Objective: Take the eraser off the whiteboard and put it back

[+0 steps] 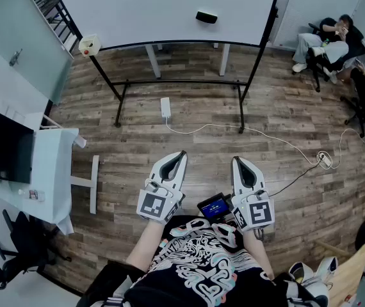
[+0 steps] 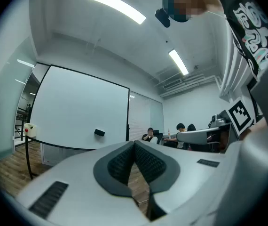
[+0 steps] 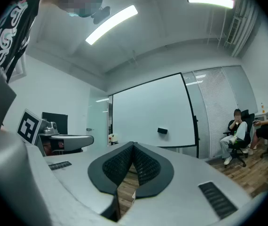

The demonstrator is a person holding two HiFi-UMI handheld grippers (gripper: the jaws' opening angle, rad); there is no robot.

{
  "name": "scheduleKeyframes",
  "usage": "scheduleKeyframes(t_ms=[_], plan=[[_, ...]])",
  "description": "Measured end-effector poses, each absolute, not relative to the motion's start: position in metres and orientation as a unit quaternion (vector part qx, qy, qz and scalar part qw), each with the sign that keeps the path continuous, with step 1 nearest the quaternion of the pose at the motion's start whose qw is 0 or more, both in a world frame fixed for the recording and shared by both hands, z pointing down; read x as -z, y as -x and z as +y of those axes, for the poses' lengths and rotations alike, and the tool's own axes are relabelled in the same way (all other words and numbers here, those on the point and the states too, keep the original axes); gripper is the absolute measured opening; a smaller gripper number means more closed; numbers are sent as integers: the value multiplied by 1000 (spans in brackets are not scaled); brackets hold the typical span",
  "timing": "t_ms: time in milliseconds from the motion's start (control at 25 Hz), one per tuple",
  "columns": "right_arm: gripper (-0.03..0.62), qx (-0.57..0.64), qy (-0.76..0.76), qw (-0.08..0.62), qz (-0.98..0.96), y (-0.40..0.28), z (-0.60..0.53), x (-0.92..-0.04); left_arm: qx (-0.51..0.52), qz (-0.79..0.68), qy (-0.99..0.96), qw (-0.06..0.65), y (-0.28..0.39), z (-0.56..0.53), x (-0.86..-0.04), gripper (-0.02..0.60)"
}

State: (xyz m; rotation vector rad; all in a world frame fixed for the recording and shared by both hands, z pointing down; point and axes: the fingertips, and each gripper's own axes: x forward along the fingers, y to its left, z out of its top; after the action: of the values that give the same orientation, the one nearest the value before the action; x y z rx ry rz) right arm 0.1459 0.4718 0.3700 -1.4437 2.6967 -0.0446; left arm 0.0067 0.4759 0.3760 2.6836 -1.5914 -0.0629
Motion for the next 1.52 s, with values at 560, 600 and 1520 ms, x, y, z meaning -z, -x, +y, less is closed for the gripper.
scheduleKeyframes(t_ms=[560, 600, 1520], plan=[[5, 10, 469, 51, 882, -158, 478, -368, 17, -525, -851, -2, -10, 483, -374, 18], [5, 9, 470, 51, 881, -160, 478, -368, 17, -528, -849, -7, -10, 483, -372, 18], [5, -10, 505, 32, 862, -171, 360, -385, 33, -529, -848, -6, -2, 357, -390, 18]])
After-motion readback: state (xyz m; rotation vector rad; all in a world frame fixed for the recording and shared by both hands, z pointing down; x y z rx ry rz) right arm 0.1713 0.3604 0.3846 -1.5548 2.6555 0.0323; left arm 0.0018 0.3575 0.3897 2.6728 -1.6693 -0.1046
